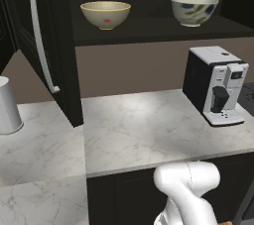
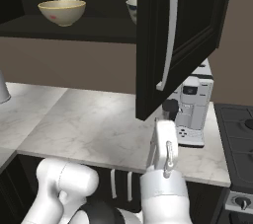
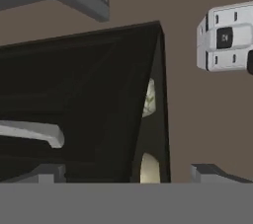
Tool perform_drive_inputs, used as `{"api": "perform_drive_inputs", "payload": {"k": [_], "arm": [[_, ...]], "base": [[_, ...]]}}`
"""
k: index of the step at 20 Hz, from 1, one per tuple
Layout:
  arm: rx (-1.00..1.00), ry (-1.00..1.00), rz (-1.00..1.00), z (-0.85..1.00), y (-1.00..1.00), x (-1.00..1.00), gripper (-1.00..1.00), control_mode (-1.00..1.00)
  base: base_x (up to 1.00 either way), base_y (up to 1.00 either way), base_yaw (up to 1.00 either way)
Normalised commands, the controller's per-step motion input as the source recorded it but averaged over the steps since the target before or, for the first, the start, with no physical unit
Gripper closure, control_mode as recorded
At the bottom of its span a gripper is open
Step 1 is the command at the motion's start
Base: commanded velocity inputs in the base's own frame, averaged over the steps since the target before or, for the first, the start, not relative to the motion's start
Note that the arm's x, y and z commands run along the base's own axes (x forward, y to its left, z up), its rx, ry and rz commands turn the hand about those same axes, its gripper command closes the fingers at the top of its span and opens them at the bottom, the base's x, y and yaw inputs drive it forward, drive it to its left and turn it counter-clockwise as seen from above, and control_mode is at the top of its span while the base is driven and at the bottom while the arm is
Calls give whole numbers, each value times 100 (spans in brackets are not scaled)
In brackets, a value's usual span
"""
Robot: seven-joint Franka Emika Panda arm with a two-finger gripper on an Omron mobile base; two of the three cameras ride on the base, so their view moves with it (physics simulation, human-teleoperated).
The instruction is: Open the cabinet. Pick the bowls from the counter and place them in the cabinet. Then close the cabinet.
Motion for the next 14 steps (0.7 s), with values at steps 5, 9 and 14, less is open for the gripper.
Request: {"api": "perform_drive_inputs", "payload": {"k": [5, 9, 14], "arm": [[7, -1, 11, -15, -81, 68, -100, -100], [4, -8, 14, -20, -81, 37, -100, -100], [0, -11, 11, 1, -33, 24, -100, -100]], "base": [[0, 0, 0], [0, 0, 0], [0, 0, 0]]}}
